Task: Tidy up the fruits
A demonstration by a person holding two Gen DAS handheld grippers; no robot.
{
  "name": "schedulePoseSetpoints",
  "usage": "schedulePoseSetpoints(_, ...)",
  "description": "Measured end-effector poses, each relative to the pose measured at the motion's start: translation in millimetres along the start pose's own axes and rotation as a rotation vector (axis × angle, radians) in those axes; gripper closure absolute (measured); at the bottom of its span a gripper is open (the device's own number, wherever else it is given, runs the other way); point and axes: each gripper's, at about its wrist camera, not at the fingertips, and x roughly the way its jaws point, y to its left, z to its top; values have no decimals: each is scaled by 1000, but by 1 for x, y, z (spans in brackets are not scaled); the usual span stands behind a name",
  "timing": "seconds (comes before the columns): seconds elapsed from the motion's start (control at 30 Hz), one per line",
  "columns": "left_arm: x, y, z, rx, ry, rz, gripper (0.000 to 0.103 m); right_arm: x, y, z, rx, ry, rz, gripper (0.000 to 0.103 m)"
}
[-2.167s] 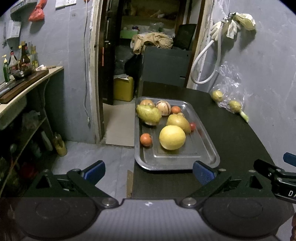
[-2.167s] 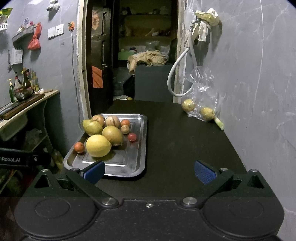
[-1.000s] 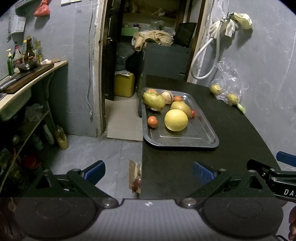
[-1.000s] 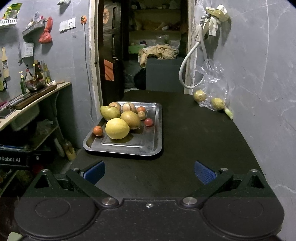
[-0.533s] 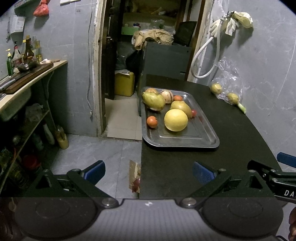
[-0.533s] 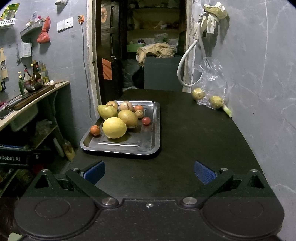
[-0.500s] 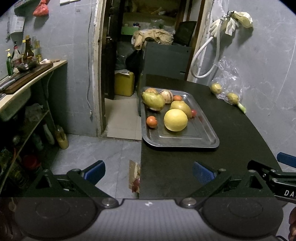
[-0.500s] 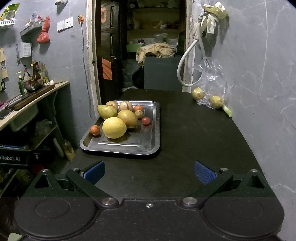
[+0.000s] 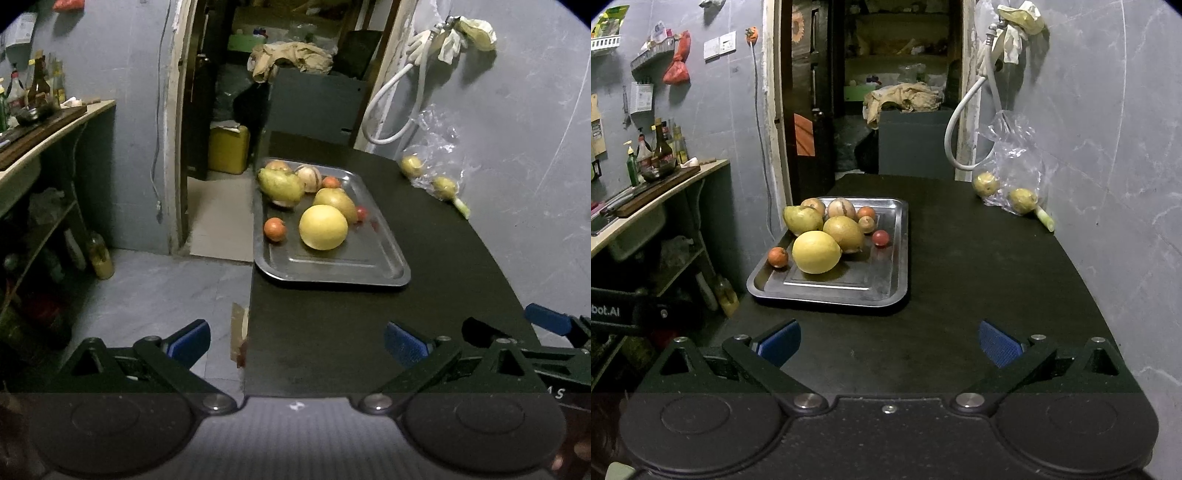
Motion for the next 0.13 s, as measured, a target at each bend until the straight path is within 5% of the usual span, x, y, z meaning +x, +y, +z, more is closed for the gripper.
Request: schedulePoseSetpoints(0.13, 2, -2, 0, -1, 5, 3, 1, 2, -3, 0, 3, 5, 0, 1)
